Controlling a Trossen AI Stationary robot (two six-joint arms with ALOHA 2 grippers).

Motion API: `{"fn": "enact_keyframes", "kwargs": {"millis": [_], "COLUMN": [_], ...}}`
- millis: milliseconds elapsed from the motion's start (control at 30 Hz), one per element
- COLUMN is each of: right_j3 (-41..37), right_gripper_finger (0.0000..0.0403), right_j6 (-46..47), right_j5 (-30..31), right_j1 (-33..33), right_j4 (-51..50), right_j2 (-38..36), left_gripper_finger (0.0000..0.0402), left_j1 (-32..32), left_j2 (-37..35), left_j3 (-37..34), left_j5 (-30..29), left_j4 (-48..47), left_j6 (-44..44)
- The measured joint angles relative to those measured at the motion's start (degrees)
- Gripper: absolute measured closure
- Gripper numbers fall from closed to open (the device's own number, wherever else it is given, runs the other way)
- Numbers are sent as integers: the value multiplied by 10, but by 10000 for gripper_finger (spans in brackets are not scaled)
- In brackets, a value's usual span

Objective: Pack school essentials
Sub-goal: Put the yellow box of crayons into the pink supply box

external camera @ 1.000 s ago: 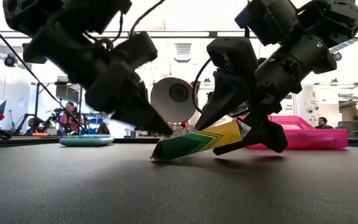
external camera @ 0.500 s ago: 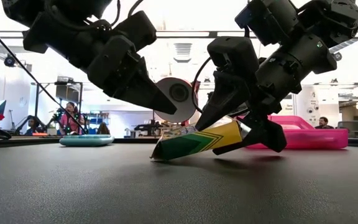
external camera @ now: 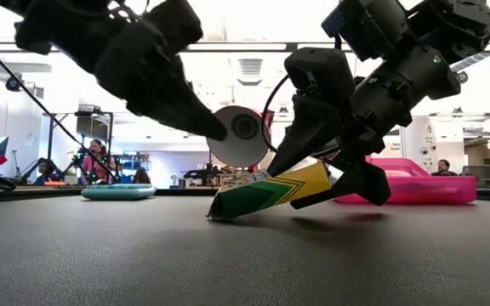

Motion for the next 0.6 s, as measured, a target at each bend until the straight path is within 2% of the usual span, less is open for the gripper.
{"fn": "enact_keyframes", "kwargs": {"millis": [367, 600], "right_j3": [0, 0], "right_gripper_finger": [167, 217], "right_j6": [-9, -11], "right_j5": [2, 11], "right_j1": [-4, -6], "right_j4": [3, 1], "right_j2": [-1, -1], "left_gripper_finger": [198, 198], "left_j1": [-22, -32], "left_j2": [-42, -43], "left_j3": [0, -1], "left_j5": [0, 0], "left_j4": [-19, -23], "left_j6": [0, 0]}}
